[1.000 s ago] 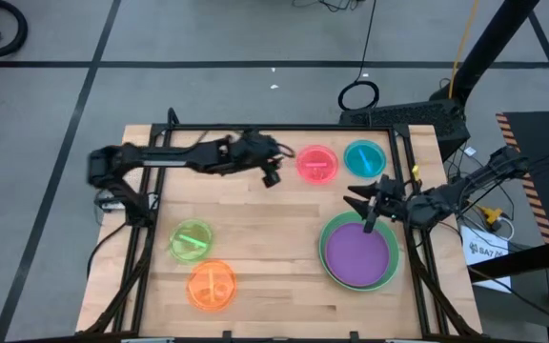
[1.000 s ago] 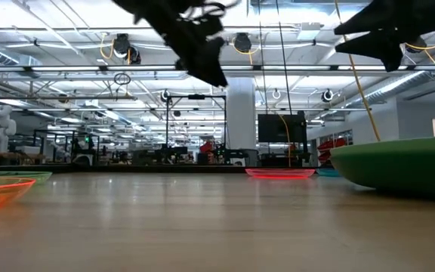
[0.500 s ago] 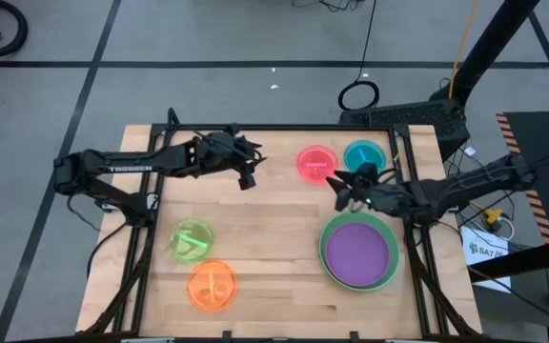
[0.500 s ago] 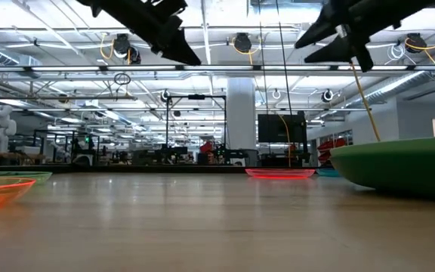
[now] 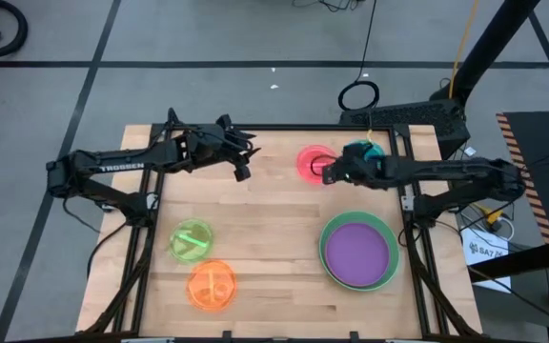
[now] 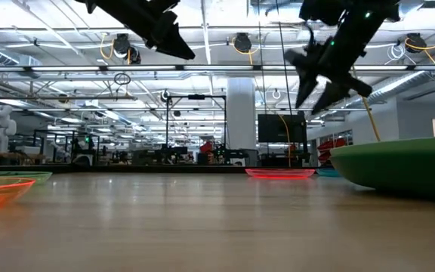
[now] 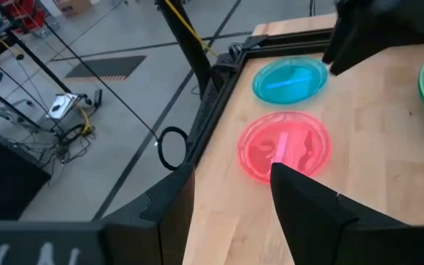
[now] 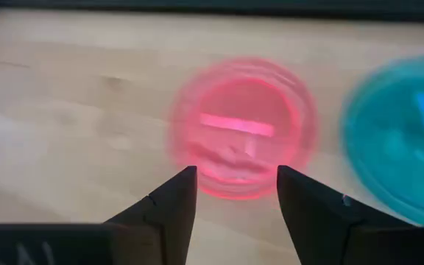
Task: Stack plastic plates
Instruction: Stack the small pink plate on top of the purple plate
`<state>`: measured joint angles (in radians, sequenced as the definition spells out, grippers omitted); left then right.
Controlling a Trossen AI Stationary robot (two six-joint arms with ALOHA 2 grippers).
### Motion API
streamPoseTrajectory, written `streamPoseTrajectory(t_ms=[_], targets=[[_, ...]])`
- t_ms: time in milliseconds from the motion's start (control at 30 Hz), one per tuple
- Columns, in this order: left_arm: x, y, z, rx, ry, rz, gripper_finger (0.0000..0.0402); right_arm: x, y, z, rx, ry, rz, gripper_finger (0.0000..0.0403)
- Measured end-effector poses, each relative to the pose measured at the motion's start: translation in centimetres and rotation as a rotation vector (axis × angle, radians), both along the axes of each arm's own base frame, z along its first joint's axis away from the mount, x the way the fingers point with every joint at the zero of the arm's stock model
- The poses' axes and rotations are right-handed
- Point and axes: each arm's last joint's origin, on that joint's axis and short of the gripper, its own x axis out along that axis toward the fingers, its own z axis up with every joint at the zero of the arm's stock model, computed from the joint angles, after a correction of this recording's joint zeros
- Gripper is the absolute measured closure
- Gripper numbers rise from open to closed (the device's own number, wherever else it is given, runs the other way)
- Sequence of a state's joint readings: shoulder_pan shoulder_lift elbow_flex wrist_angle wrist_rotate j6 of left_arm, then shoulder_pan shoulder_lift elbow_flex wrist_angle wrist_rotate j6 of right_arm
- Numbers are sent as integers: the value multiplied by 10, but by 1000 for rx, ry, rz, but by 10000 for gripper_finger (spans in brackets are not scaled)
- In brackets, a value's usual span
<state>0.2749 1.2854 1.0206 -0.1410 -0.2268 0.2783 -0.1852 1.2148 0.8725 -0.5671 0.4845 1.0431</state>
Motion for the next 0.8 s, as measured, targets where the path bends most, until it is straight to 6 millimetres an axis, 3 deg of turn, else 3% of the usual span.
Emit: streamPoseTrajectory(t_ms=[333, 800], targets=[[-3, 2, 1, 10, 15, 5, 215, 0, -56, -45, 233, 167, -103, 222], [-6, 6, -2, -4, 39, 25, 215, 3, -89, -80, 318, 230, -100, 222]])
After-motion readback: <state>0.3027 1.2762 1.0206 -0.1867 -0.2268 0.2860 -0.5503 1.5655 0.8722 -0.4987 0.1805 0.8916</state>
